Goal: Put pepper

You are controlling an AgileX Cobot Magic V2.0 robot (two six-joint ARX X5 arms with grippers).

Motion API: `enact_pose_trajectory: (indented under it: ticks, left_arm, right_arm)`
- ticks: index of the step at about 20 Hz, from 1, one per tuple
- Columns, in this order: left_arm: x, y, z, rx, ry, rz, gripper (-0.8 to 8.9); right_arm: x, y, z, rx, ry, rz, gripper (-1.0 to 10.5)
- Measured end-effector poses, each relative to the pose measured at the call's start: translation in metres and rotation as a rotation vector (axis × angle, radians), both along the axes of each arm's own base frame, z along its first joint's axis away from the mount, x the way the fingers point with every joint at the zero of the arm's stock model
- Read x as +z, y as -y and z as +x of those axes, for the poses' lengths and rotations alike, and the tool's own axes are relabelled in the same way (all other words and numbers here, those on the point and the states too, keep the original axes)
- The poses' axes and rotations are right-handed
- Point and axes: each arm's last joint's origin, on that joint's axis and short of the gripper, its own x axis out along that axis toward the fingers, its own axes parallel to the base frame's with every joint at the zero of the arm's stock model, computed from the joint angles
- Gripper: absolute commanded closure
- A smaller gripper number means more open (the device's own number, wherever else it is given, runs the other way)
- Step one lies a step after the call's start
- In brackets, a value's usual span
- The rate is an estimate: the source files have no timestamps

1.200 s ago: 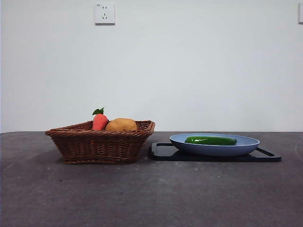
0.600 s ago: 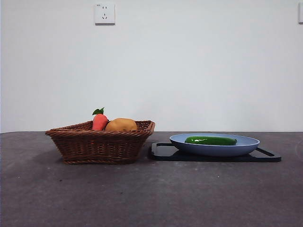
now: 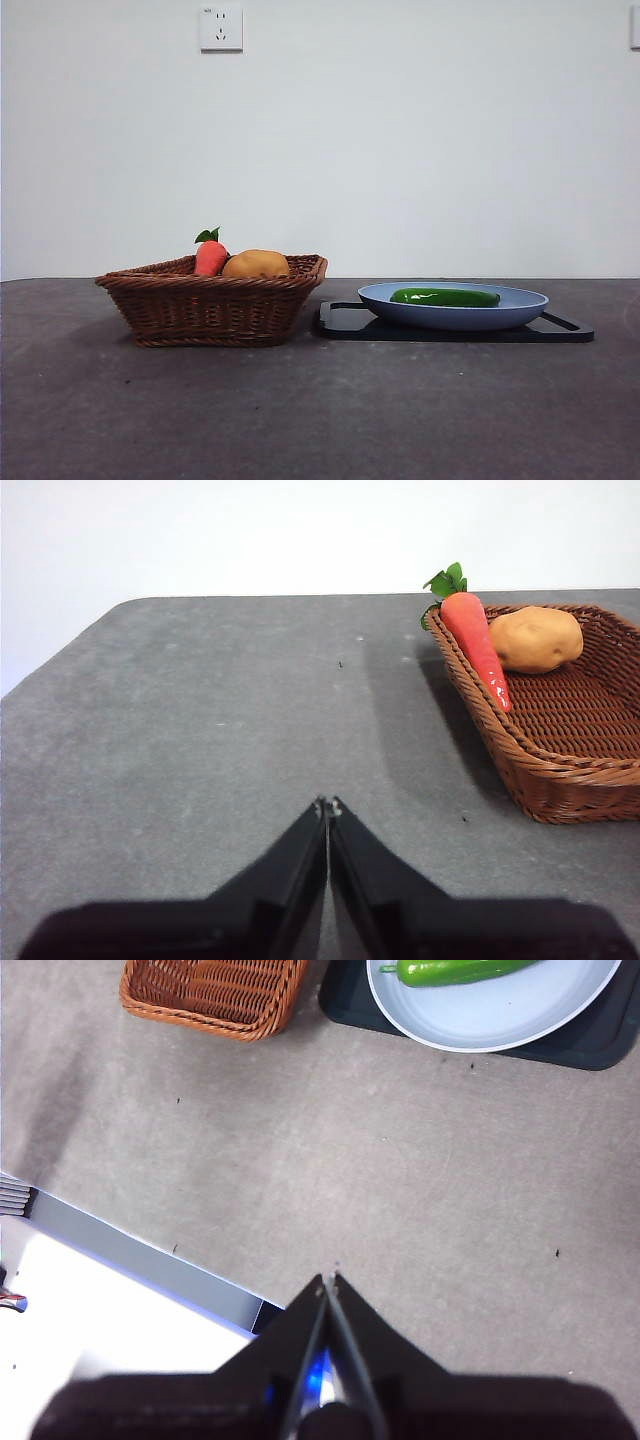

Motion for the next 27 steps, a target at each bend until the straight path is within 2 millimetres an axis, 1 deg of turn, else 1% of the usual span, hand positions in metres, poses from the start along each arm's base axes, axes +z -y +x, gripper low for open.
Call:
enact_pose_trajectory:
  ticks: [10, 12, 14, 16, 20, 22, 23, 24, 25, 26, 27]
  left_arm:
    - [0.000, 0.000, 0.000, 0.000, 0.000, 0.000, 8.06]
    - [0.000, 0.000, 0.000, 0.000, 0.000, 0.000, 8.05]
    - [0.000, 0.000, 0.000, 0.000, 0.000, 0.000, 8.05]
    - [0.000, 0.000, 0.000, 0.000, 0.000, 0.000, 8.05]
    - [0.000, 0.000, 0.000, 0.000, 0.000, 0.000, 8.06]
    - [0.000, 0.000, 0.000, 0.000, 0.000, 0.000, 8.06]
    - [0.000, 0.000, 0.000, 0.000, 0.000, 0.000, 8.06]
    - [0.000, 0.000, 0.000, 0.000, 0.000, 0.000, 8.05]
    - [0.000, 0.000, 0.000, 0.000, 0.000, 0.000, 8.06]
    - [0.000, 0.000, 0.000, 0.000, 0.000, 0.000, 8.05]
    - [0.000, 0.000, 0.000, 0.000, 0.000, 0.000, 8.06]
  right_arm:
    - [0.000, 0.000, 0.000, -0.003, 0.002, -0.007, 9.4]
    - [0.000, 0.005, 0.001, -0.049, 0.038, -0.074, 9.4]
    - [0.006, 0.011, 0.002, -0.119, 0.130, -0.124, 9.4]
    - [0.014, 0.017, -0.009, -0.161, 0.226, -0.120, 9.4]
    - [0.027, 0.028, -0.052, -0.203, 0.401, -0.132, 9.4]
    - [0.035, 0.032, -0.069, -0.222, 0.527, -0.145, 9.4]
    - [0.038, 0.033, -0.076, -0.238, 0.617, -0.140, 9.4]
    - [0.039, 0.033, -0.081, -0.259, 0.718, -0.128, 9.4]
    - [0.035, 0.034, -0.083, -0.279, 0.805, -0.108, 9.4]
    - [0.027, 0.034, -0.083, -0.301, 0.870, -0.085, 9.4]
    - [0.015, 0.034, -0.080, -0.322, 0.917, -0.062, 9.4]
